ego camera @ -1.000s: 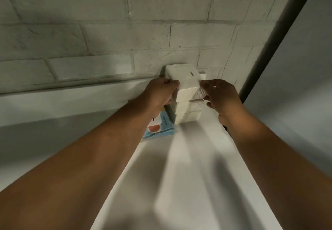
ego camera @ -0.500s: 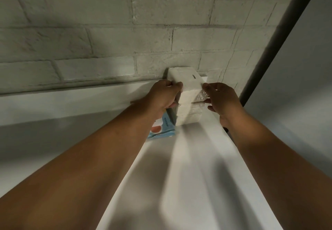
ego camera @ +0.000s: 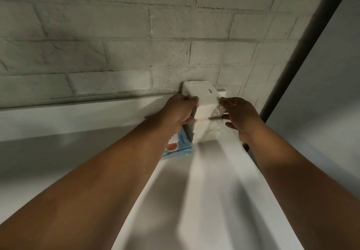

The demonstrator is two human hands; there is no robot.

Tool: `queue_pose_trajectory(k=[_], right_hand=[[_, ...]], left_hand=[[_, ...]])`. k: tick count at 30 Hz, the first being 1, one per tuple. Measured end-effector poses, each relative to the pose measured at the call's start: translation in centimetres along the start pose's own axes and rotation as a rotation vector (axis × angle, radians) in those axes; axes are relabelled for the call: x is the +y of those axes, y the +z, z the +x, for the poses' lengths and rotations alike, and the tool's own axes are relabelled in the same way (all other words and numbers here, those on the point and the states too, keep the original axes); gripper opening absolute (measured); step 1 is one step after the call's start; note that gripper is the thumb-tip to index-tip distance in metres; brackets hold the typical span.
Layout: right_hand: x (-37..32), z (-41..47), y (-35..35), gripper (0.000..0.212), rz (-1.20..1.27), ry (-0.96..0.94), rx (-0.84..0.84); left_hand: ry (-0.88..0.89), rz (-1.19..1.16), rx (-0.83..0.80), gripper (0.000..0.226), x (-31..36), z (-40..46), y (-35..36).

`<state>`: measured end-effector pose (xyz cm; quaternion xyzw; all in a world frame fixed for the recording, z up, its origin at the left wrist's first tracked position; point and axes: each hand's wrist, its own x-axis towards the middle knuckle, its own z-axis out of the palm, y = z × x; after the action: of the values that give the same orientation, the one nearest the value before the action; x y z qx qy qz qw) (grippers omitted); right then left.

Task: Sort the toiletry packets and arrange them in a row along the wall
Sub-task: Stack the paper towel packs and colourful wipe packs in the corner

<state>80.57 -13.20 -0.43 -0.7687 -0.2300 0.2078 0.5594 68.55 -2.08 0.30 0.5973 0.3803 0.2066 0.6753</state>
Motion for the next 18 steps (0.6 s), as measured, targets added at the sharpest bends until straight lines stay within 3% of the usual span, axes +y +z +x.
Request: queue_pose_trajectory(k=[7,13,18], right_hand=[[-0.2,0.2,-0.1,0.040,-0.060,0.019,0.058],[-1.8,-1.6,0.8,0.035,-0.280,-0.369,0.272],[-3.9,-5.0,4.7,0.034,-0.442,-0.568,0.151]], left_hand=[[-0.052,-0.001,0.069,0.041,0.0,0.3,0.0],[-0.006,0.061,0.194,0.054,0.1,-0.5,-1.0],[0.053,0.196,0.263,0.053,0.1,-3.0,-3.4]])
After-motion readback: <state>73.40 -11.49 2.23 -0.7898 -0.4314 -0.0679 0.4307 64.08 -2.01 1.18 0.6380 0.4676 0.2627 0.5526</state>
